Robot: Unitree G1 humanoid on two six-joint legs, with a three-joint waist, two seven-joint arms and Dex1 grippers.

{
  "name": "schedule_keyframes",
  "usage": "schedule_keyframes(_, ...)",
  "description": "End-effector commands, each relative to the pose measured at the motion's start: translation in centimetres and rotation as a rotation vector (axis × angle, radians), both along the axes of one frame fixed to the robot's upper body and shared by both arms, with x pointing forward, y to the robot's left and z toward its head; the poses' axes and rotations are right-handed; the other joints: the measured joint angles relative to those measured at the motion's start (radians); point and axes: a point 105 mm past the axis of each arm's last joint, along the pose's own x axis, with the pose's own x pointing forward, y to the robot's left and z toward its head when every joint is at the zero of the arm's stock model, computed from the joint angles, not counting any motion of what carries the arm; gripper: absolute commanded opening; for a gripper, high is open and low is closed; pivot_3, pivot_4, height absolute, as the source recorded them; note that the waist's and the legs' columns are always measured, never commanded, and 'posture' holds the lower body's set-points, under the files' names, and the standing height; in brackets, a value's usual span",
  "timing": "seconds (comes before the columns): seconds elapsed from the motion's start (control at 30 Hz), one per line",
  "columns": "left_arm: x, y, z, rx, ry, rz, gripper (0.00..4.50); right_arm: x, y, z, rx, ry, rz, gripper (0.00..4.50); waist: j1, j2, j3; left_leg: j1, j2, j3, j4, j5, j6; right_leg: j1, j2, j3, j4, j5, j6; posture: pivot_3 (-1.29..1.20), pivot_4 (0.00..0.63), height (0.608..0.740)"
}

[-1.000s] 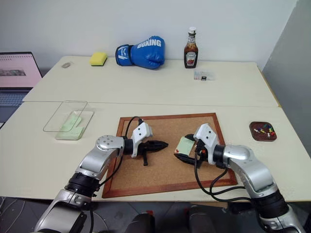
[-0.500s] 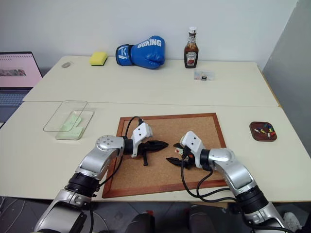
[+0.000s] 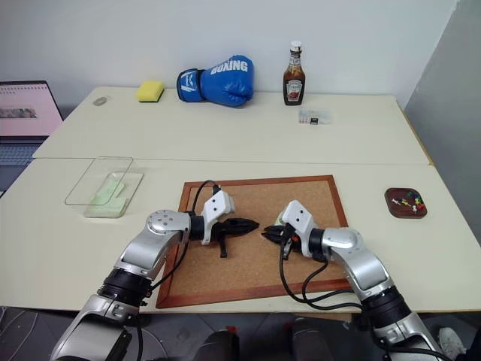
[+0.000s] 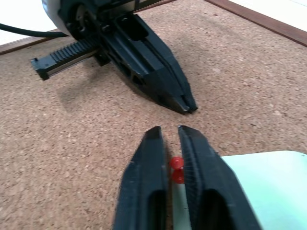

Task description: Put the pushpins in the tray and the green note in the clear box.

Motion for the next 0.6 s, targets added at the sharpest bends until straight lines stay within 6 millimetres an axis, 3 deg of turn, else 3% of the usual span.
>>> schedule_keyframes(0.03, -0.1, 0.2, -0.2, 0.023, 0.0, -0.006, 0.0, 0.6, 0.0, 1.4, 0.022, -0.072, -0.006, 0.02, 0.0, 0.0, 0.0, 0.0, 0.0, 0.0, 0.0, 0.0, 0.0, 0.0, 0.0, 0.0, 0.0, 0.0, 0.0, 0.0, 0.15, 0.74)
schedule_keyframes(0.4, 0.3, 0.0, -0.5, 0.029, -0.006, -0.001, 0.0, 0.1, -0.4, 7.6, 0.082, -0.207, 0.008, 0.02, -0.001, 0.0, 0.0, -0.002, 0.0, 0.0, 0.0, 0.0, 0.0, -0.002, 0.0, 0.0, 0.0, 0.0, 0.0, 0.0, 0.15, 0.74)
schedule_keyframes(0.6, 0.5, -0.3, -0.7, 0.023, -0.013, 0.006, 0.0, -0.1, -0.1, 8.8, 0.08, -0.237, 0.014, 0.02, 0.0, 0.0, 0.0, -0.001, 0.0, -0.001, 0.0, 0.0, 0.0, 0.0, 0.0, -0.001, 0.001, 0.0, 0.0, 0.0, 0.15, 0.74)
